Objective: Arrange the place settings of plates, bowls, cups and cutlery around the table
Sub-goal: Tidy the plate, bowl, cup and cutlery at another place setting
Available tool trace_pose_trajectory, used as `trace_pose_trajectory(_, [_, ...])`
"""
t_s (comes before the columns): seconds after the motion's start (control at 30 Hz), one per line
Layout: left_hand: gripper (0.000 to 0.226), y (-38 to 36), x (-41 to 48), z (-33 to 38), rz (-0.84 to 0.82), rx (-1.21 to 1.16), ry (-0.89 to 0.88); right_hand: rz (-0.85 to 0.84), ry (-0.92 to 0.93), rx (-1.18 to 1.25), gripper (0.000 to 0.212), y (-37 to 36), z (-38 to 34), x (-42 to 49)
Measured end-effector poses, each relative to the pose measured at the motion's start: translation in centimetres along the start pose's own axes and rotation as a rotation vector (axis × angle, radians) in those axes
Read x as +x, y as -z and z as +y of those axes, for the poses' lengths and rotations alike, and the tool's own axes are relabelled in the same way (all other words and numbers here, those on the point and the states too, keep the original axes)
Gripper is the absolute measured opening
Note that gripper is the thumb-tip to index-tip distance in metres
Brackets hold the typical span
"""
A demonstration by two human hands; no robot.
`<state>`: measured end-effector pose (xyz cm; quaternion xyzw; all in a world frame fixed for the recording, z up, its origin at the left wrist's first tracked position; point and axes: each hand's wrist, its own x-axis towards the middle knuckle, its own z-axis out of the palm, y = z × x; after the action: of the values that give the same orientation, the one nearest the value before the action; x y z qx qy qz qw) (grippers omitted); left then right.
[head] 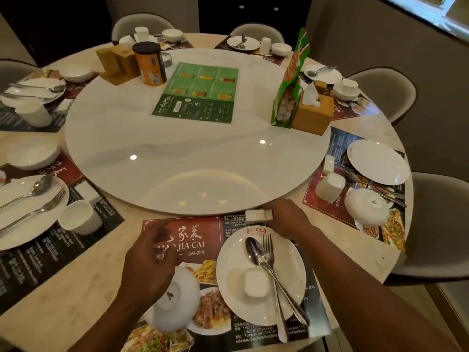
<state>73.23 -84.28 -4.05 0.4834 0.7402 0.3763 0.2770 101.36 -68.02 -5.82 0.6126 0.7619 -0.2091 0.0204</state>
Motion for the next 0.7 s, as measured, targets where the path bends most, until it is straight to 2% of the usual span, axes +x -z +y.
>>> trace_pose_trajectory(0.17, [0.056, 0.5, -0.2, 0.0, 0.018, -0.020, 0.010, -0.008, -0.026, 0.001, 0.044, 0.0, 0.3, 0.2])
trace_pose_trajectory(0.7, [0.059, 1.3, -0.9, -1.1, 0.034, -0.044, 0.019, 0.019, 0.051, 0.014, 0.035, 0.2, -0.1, -0.3])
